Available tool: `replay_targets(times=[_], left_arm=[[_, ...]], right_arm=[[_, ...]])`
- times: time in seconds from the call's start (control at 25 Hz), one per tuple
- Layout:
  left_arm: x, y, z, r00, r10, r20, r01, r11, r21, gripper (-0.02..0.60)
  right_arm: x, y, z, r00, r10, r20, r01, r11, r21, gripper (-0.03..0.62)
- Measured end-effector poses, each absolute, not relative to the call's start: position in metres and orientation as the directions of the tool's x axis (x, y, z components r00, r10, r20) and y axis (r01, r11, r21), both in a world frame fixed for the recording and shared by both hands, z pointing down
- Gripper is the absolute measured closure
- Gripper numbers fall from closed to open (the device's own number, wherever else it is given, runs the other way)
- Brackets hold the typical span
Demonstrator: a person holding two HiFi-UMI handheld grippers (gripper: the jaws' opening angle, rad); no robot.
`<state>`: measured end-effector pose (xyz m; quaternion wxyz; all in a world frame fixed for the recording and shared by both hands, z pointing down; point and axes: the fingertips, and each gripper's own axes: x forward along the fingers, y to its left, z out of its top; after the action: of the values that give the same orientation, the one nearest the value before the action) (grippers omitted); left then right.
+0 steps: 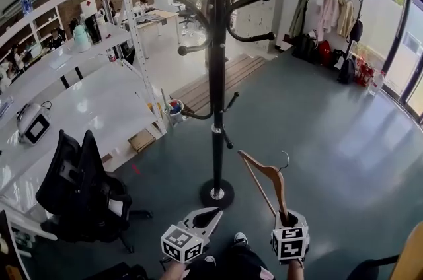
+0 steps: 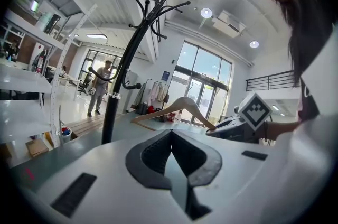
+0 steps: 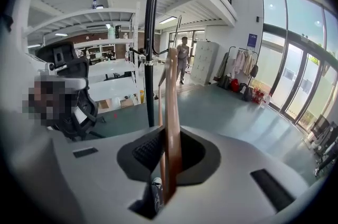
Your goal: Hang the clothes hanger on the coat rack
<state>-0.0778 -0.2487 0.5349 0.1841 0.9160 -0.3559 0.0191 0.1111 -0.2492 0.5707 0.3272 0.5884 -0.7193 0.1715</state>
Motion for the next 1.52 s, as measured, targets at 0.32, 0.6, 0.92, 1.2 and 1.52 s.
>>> replay_targets(times=[0.32, 0.6, 0.92, 1.2, 1.52], left_arm=[[-0.086, -0.31, 0.516, 0.634, -0.762, 0.13, -0.756, -0.576, 0.311, 0.581], [-0.072, -0.338, 0.512, 0.581, -0.804, 0.126, -0.794, -0.525, 0.308, 0.581], [-0.076, -0.352, 0.512, 0.499, -0.856, 0.134, -0.843, -0.443, 0.305, 0.581], [-0.087, -0.351, 0.517, 0.436, -0.887, 0.152, -0.873, -0.376, 0.31, 0.581], [-0.112, -0.348, 0.519, 0.364, -0.917, 0.163, -0.902, -0.303, 0.308, 0.581]], right_arm=[[0.114, -0.348, 0.571, -0.159, -0.718, 0.678, -0.901, 0.386, 0.197, 0.539], [0.115, -0.443, 0.581, -0.19, -0.705, 0.683, -0.822, 0.495, 0.282, 0.539], [0.074, -0.526, 0.589, -0.261, -0.66, 0.704, -0.717, 0.621, 0.316, 0.539], [0.03, -0.547, 0.602, -0.32, -0.595, 0.737, -0.648, 0.705, 0.288, 0.539], [0.019, -0.543, 0.637, -0.326, -0.534, 0.78, -0.647, 0.727, 0.228, 0.539]])
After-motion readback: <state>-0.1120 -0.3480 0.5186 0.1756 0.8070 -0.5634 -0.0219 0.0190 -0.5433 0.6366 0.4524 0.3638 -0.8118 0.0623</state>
